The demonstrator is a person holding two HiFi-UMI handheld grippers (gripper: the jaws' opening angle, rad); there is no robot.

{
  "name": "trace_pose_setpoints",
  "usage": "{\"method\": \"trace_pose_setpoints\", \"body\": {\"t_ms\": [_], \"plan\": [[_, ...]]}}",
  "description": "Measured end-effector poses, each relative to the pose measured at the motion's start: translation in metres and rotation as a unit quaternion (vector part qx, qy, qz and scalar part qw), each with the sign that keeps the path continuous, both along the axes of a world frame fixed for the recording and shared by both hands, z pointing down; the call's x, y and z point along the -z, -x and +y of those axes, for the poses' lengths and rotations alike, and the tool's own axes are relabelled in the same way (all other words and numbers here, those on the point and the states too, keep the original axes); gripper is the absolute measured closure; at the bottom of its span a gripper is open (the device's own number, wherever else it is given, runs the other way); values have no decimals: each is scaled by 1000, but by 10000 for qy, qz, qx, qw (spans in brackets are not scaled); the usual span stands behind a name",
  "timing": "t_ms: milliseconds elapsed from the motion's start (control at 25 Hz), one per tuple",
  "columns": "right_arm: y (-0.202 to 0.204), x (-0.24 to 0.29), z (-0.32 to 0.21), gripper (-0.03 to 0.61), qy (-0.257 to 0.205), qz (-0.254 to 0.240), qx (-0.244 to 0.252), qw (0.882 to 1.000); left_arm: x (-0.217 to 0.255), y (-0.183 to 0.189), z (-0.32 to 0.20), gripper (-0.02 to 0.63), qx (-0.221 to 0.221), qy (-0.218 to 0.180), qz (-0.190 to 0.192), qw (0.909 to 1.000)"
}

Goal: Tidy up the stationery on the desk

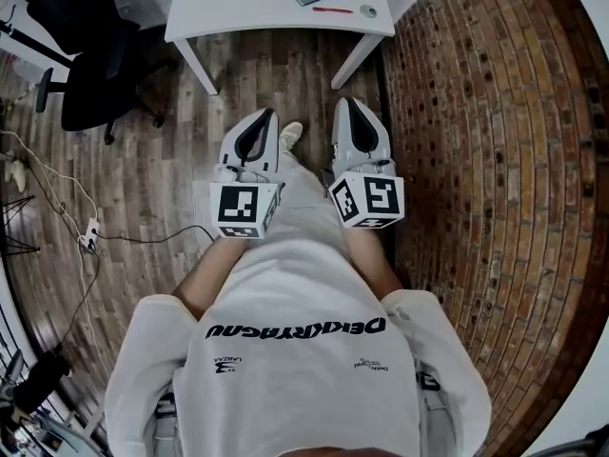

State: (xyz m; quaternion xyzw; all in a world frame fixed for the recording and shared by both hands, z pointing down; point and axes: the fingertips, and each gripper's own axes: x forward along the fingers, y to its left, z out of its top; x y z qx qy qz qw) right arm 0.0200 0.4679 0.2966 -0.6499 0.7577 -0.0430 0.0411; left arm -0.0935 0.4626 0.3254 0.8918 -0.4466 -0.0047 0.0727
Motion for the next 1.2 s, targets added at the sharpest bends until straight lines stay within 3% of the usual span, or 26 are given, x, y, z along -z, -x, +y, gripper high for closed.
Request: {"method": "trace_pose_setpoints", "body": {"t_ms": [240, 520, 960, 1200], "plan": [[-5, 2, -70, 578, -85, -110, -53, 9999, -1, -7, -69, 615, -41, -12, -140, 9999], [-25, -10, -184, 577, 156, -219, -151, 9995, -8, -30, -182, 615, -196, 188, -294, 9992], [-77, -30, -373, 577, 623, -495, -424, 9959, -7, -100, -377, 615, -688, 437, -568, 9951], [-116, -56, -446, 577, 919, -670, -746, 9907, -21, -131, -461, 615, -887, 611, -680, 9919]]}}
